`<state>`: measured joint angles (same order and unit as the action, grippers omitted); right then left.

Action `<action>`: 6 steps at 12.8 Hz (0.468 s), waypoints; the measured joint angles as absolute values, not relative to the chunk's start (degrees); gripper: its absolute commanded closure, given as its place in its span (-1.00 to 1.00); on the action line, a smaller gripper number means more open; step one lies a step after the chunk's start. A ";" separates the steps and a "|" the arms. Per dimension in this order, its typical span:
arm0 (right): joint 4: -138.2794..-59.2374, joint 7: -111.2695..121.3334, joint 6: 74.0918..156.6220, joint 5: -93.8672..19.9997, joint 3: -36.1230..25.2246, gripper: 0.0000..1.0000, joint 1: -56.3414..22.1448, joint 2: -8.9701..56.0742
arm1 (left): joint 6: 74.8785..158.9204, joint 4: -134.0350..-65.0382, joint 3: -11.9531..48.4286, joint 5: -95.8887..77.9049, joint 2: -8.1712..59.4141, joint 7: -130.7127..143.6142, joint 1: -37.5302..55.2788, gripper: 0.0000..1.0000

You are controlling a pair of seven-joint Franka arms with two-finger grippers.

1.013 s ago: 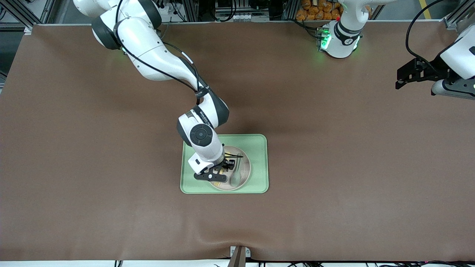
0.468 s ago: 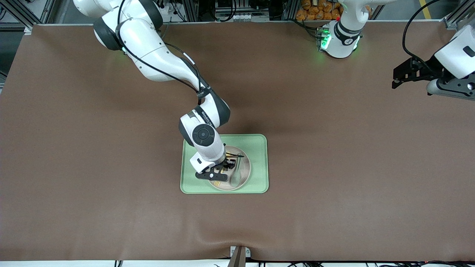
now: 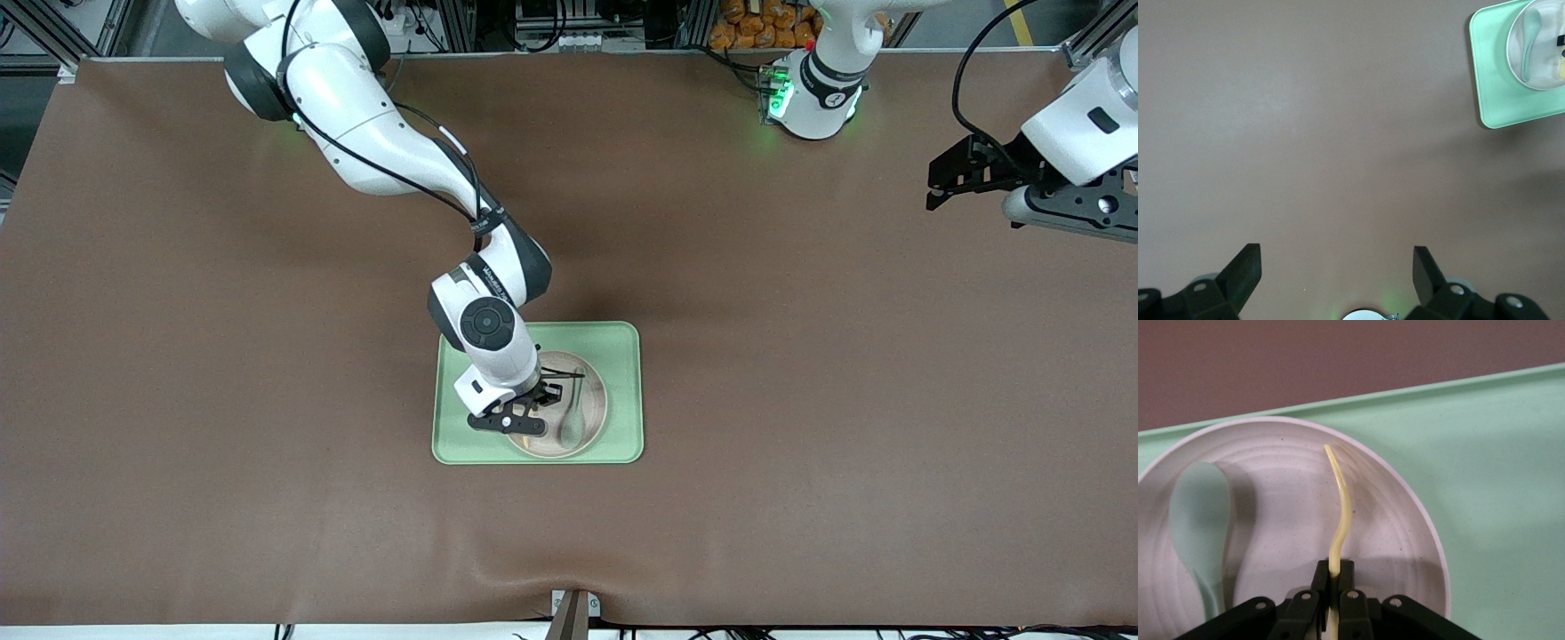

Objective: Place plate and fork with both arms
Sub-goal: 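Move the fork off the plate onto the tray beside it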

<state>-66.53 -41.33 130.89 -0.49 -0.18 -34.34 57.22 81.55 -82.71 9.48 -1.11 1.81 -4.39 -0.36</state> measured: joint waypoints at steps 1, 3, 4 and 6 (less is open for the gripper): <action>-66.18 -41.38 130.50 -0.49 -0.21 1.00 -34.33 57.22 | 81.56 -82.71 9.48 -1.11 1.81 -4.39 -0.39 -1.00; -64.37 -41.84 127.29 -0.49 -0.21 1.00 -34.33 57.20 | 81.56 -82.71 9.47 -1.11 1.81 -4.38 -0.43 -1.00; -63.08 -42.05 125.45 -0.49 -0.21 1.00 -34.31 57.11 | 81.56 -82.71 9.46 -1.11 1.81 -4.37 -0.46 -1.00; -61.35 -42.07 123.45 -0.52 -0.28 1.00 -33.62 56.12 | 81.81 -82.71 9.46 -1.11 1.81 -4.37 -0.49 -1.00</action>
